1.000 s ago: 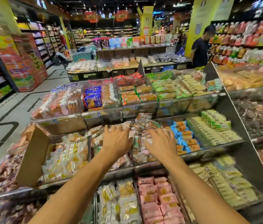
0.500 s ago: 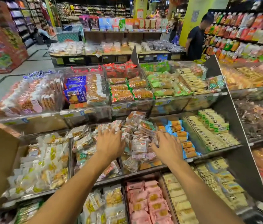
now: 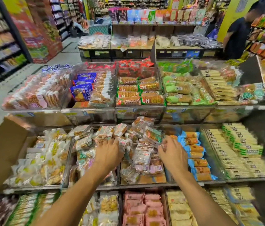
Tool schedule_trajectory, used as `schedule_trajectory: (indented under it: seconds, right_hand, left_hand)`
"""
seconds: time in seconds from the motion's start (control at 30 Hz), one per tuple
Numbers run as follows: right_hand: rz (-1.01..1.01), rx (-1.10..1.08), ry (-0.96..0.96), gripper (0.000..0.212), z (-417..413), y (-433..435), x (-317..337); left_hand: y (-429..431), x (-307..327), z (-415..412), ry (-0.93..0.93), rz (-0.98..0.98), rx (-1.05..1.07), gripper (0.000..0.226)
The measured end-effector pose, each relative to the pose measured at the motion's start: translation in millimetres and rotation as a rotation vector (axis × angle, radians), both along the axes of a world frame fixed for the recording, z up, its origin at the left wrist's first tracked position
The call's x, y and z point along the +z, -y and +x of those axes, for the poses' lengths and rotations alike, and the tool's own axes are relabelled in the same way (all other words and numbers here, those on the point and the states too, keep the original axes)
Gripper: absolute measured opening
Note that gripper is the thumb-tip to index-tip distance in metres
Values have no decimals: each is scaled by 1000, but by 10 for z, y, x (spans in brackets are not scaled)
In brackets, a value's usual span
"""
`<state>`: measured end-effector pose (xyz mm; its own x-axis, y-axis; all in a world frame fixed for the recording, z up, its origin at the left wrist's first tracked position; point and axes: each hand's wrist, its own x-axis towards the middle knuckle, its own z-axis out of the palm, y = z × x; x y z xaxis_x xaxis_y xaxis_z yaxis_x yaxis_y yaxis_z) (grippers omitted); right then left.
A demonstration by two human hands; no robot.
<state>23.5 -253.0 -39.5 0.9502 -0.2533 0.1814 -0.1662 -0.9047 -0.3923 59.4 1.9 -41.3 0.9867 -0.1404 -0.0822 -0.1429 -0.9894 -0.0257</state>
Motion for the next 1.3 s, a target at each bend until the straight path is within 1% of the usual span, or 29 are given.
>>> schedule_trajectory:
  seconds: [0.1, 0.17, 0.2, 0.27, 0.33, 0.4, 0.47, 0.53, 0.57, 0.6, 0.63, 0.67, 0.73, 0.77, 0.8, 0.87, 0.97, 1.03, 1.07, 1.13, 1.2, 1.27, 1.3]
  right_hand:
    - [120, 4, 73, 19, 101, 101, -116]
    - [156, 11, 113, 21, 164, 140, -183]
    - [154, 21, 124, 23, 194, 152, -212]
    - [145, 73, 120, 37, 281, 174, -248]
    - [128, 151, 39, 52, 361, 174, -230]
    - [110, 244, -45, 62, 428, 161, -219]
    - [68, 311, -77, 65, 475, 121, -256]
    - [56, 319, -65, 60, 493, 70, -297]
    - [65, 308, -42, 56, 498, 47, -311]
    - [77, 296, -13, 53, 498, 31, -323]
    - [86, 291, 17, 50, 498, 22, -341]
    - [95, 295, 56, 47, 495, 15, -356]
    - [105, 322, 160, 41, 483, -3, -381]
    - [97, 337, 219, 39, 483, -15, -389]
    - [72, 349, 275, 36, 483, -33, -395]
    - [15, 366, 356, 36, 478, -86, -404]
    - [29, 445, 399, 51, 426, -196, -411]
    - [43, 532, 447, 61, 389, -264, -428]
    - [68, 585, 468, 63, 377, -298, -440]
    - [153, 679, 459, 63, 363, -362, -477]
    - [225, 727, 399, 63, 340, -428, -523]
    - [245, 750, 362, 54, 319, -477, -540]
    - [249, 762, 350, 48, 306, -496, -540]
  left_hand:
    - [60, -125, -27, -21, -100, 50, 65]
    - [120, -174, -45, -46, -157, 81, 64]
    - [149, -196, -44, -53, -174, 92, 59]
    - [186, -192, -29, -24, -208, 111, 43]
    - [167, -156, -16, 23, -255, 163, 28]
    - [86, -122, -29, 86, -323, 228, 18]
    - [-26, -97, -71, 170, -430, 325, 22]
    - [-115, -86, -126, 226, -545, 416, 33]
    - [-150, -97, -147, 230, -603, 441, 36]
    - [-170, -114, -165, 221, -685, 453, 33]
    - [-195, -153, -170, 196, -806, 467, 25]
    - [-213, -159, -169, 159, -975, 496, 20]
    - [-236, -171, -172, 30, -1342, 597, 18]
    - [-232, -179, -185, -38, -1477, 637, 17]
    - [-223, -182, -206, -93, -1564, 655, 17]
    - [-184, -192, -237, -186, -1653, 658, 19]
    - [-139, -199, -278, -269, -1764, 649, 24]
    - [-104, -162, -265, -307, -1801, 640, 35]
    - [-90, -160, -247, -337, -1799, 622, 42]
    - [-50, -92, -232, -382, -1769, 579, 48]
    - [-34, -76, -213, -410, -1749, 567, 51]
    - [-15, -64, -200, -445, -1755, 549, 67]
    - [-4, -25, -214, -452, -1750, 550, 66]
